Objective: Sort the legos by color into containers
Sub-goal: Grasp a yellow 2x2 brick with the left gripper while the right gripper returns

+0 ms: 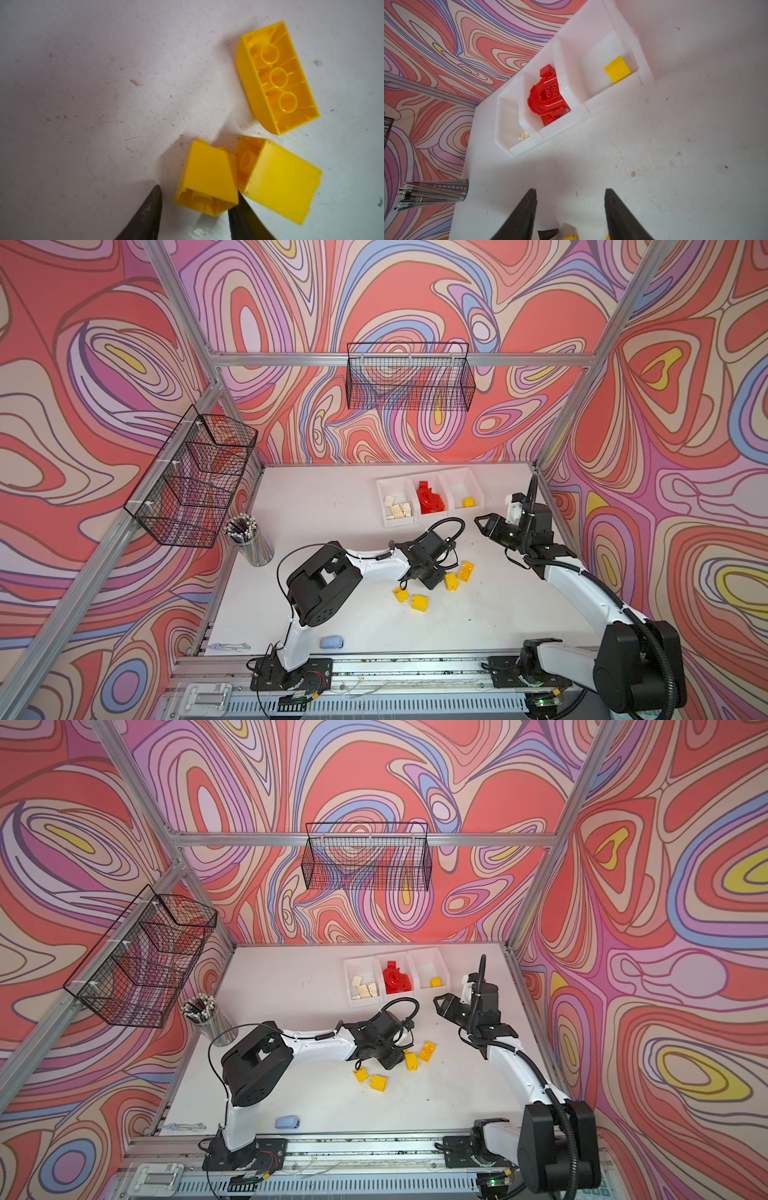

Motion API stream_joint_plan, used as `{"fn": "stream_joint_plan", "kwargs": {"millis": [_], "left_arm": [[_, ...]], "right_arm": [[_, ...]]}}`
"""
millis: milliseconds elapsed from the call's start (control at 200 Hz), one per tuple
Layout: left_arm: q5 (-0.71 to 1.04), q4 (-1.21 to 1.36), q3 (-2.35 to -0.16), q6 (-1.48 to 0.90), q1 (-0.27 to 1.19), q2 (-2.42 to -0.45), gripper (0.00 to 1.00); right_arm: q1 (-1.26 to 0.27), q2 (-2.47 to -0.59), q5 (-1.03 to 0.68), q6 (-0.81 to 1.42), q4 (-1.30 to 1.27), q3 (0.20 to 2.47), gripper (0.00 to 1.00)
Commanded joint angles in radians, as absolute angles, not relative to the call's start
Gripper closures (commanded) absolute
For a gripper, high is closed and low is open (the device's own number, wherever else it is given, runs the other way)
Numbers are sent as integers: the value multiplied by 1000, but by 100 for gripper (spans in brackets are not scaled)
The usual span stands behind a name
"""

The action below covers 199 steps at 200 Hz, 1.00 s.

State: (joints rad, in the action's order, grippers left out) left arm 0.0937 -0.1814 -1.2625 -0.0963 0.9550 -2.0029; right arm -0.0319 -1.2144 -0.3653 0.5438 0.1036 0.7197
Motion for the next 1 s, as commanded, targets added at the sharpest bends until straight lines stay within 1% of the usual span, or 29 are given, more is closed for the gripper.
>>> {"fn": "stream_joint_plan", "kwargs": {"millis": [0, 30, 130, 195, 260, 611, 796, 991], "left_arm": [[102, -161, -1274, -81, 958, -2033, 55], [101, -157, -1275, -81, 957, -2035, 57], [95, -149, -1275, -81, 957, -2037, 68], [93, -147, -1275, -82, 957, -2035, 73], [91, -149, -1274, -82, 957, -2029, 75], [32, -163, -1257, -102, 956, -1944, 77], [52, -285, -1376, -136, 923, -1935, 77], [114, -303, -1523, -138, 860, -1956, 77]], "right_arm": [[-27, -1201, -372, 535, 93, 714, 45], [-28, -1201, -373, 533, 96, 714, 45], [-28, -1197, -372, 530, 100, 714, 45], [-28, -1197, -374, 531, 101, 713, 45], [-28, -1200, -376, 529, 100, 712, 45], [-28, -1191, -394, 538, 95, 700, 45], [-29, -1171, -406, 544, 68, 629, 45], [-29, -1117, -397, 552, 55, 545, 45]]}}
